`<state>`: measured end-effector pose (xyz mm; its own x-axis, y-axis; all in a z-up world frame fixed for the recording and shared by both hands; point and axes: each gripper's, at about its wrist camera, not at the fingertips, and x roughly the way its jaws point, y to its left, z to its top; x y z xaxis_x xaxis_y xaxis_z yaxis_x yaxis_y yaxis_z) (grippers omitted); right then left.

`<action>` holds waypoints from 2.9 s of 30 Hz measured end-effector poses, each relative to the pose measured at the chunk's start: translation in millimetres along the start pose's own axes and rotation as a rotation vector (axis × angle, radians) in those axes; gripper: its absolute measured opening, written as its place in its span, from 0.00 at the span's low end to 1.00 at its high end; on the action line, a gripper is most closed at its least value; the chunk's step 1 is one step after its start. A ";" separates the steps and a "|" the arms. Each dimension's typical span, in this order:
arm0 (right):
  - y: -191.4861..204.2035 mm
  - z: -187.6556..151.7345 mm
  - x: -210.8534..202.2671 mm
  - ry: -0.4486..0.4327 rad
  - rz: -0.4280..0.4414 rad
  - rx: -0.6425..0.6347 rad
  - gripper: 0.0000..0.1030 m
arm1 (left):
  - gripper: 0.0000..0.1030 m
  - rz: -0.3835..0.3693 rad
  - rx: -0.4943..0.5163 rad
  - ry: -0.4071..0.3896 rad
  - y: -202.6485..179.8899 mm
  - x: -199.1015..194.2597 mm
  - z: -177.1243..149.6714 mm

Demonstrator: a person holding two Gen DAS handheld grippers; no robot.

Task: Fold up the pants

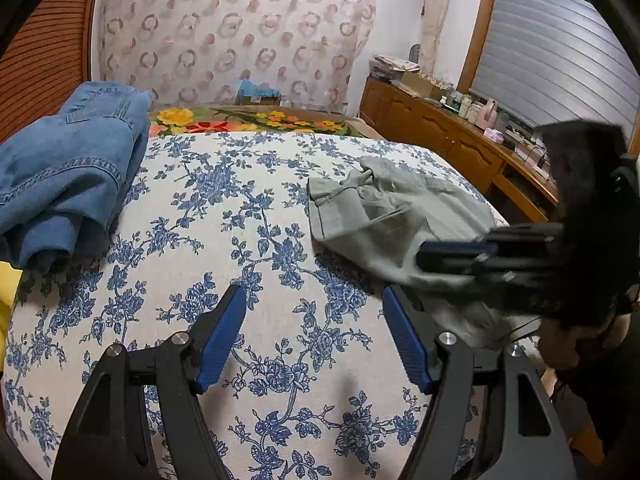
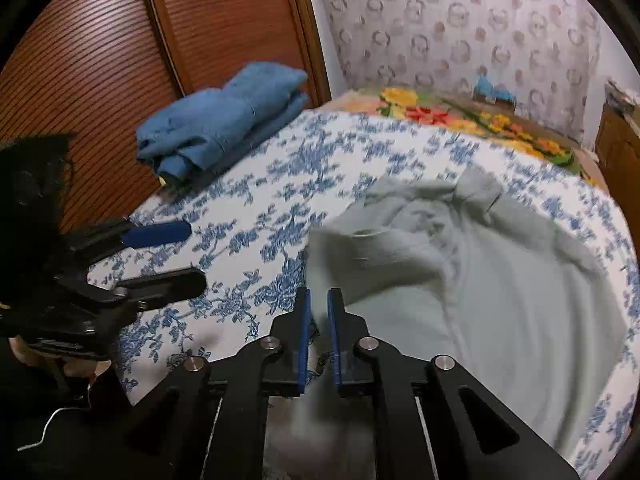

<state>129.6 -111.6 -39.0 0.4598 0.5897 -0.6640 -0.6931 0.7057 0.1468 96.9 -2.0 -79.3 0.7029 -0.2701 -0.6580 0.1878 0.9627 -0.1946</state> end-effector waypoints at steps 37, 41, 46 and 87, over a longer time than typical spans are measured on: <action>-48.5 23.5 -2.3 -0.038 -0.077 0.036 0.05 | 0.70 -0.025 0.062 0.049 -25.6 17.8 -10.2; -64.5 22.7 -16.9 -0.075 -0.147 0.053 0.05 | 0.70 -0.029 0.092 0.051 -33.2 21.3 -6.0; -99.0 16.9 -18.4 -0.054 -0.246 0.088 0.05 | 0.70 -0.038 0.129 0.062 -45.0 31.5 0.7; -176.0 -10.6 -43.5 -0.018 -0.511 0.296 0.09 | 0.70 -0.021 0.167 0.122 -55.2 59.0 -6.4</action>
<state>225.7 -265.7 -43.7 0.7059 0.1507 -0.6921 -0.1981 0.9801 0.0114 123.6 -71.1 -112.0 0.6109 -0.2804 -0.7404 0.3197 0.9429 -0.0933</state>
